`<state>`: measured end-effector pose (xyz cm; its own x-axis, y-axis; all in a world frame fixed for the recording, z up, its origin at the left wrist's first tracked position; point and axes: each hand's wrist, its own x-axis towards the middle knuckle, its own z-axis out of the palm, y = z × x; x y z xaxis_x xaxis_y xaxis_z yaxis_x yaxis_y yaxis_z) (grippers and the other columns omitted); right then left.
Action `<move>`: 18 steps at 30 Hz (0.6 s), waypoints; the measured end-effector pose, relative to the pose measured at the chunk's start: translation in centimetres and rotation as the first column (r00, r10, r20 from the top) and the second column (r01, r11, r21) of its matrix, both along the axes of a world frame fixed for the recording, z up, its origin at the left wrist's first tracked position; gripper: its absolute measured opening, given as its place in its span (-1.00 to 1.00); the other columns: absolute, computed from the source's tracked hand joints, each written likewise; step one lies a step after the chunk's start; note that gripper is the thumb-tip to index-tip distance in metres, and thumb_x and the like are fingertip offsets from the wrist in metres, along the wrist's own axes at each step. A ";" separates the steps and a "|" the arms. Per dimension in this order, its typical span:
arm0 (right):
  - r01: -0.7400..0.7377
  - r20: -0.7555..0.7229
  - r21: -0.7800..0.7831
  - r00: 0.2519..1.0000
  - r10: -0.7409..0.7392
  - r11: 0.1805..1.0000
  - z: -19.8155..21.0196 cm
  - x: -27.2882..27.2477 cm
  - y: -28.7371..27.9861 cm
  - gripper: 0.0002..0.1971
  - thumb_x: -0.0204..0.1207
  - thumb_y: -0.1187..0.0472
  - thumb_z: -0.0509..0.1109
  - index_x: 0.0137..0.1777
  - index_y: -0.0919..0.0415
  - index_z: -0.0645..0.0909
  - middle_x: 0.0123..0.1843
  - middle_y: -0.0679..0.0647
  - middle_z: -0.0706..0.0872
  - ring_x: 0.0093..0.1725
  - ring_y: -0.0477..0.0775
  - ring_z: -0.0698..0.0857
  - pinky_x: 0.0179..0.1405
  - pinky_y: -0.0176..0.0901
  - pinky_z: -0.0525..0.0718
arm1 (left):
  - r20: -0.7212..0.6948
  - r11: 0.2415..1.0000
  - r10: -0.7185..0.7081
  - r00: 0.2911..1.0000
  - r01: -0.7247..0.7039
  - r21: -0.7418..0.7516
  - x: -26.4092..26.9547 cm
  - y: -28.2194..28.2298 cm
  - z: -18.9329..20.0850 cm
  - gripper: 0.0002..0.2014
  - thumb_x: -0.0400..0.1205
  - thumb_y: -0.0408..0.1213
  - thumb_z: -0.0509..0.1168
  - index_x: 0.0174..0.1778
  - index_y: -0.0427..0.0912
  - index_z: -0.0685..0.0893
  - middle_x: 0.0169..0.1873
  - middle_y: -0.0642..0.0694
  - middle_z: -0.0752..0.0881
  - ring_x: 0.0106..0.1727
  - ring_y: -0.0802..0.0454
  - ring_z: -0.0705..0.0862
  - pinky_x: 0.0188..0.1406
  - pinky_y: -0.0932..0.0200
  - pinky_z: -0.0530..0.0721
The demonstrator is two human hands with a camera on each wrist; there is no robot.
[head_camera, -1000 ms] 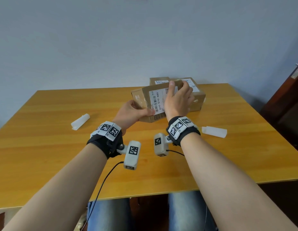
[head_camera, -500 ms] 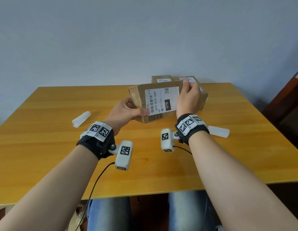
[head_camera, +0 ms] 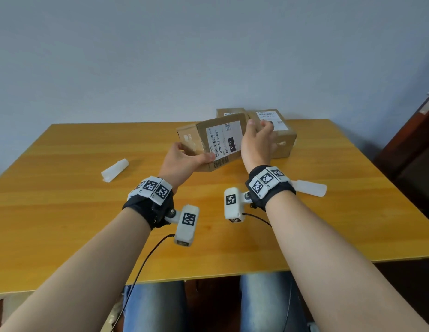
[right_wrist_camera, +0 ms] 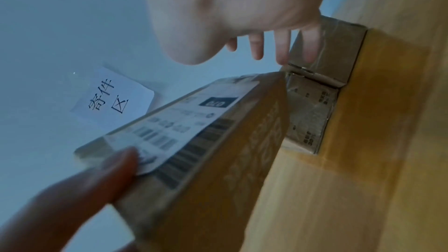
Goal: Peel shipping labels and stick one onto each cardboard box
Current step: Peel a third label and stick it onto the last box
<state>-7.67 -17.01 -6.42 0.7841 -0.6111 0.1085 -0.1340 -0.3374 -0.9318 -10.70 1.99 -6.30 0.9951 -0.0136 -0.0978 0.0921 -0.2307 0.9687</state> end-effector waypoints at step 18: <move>0.148 0.017 -0.118 0.989 -0.147 0.982 1.4 0.0 0.2 -0.43 0.78 -0.28 0.04 0.53 0.13 0.42 0.54 0.23 0.47 0.49 0.26 0.35 0.43 0.10 0.36 | 0.079 0.993 -0.111 0.991 0.109 0.034 -1.2 -2.5 1.1 -0.23 0.28 -0.03 0.76 0.31 -0.14 0.54 0.14 0.01 0.73 0.13 0.13 0.71 0.16 0.06 0.75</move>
